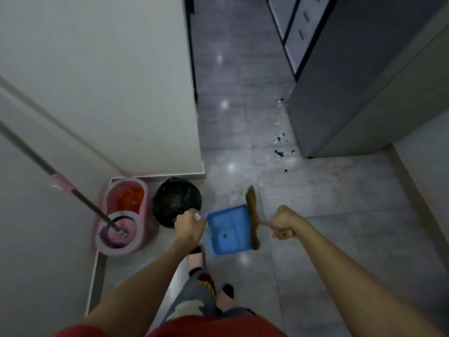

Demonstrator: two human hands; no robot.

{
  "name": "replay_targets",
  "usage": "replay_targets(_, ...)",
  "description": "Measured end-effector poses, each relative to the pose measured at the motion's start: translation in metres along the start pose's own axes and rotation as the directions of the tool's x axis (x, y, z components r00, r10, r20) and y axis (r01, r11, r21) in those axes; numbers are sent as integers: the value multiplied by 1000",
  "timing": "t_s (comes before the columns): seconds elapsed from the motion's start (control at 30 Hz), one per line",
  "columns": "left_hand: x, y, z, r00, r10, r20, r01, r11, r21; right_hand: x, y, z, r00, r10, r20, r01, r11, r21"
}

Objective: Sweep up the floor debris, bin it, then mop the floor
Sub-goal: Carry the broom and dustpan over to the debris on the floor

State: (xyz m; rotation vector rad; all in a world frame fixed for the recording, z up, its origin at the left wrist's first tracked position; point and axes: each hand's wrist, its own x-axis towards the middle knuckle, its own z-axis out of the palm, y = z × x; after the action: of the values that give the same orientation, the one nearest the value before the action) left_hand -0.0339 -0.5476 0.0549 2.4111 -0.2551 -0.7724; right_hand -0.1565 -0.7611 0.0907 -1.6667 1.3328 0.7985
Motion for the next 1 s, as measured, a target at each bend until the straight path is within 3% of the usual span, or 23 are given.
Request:
replay_targets(0.3,132,122,20,994,-25,-108,15,996,-86,75,-22,-91,953,-71,-293,67,997,-24)
replay_targets(0.67,341,280,-12,971,-180,-156,143,965,-220,179,-152,-240,937,-179,-301,135,978,-161)
replay_targets(0.9,471,362,-20,975,-149,-164,120,978,-173,266,-208,-343,899,-318,-301,187,901,-392)
replay_targets(1.0,530,406,-28,977,-138,-165,108,978,-176,312,-249,-404,895,-358,-265,230,881,-413)
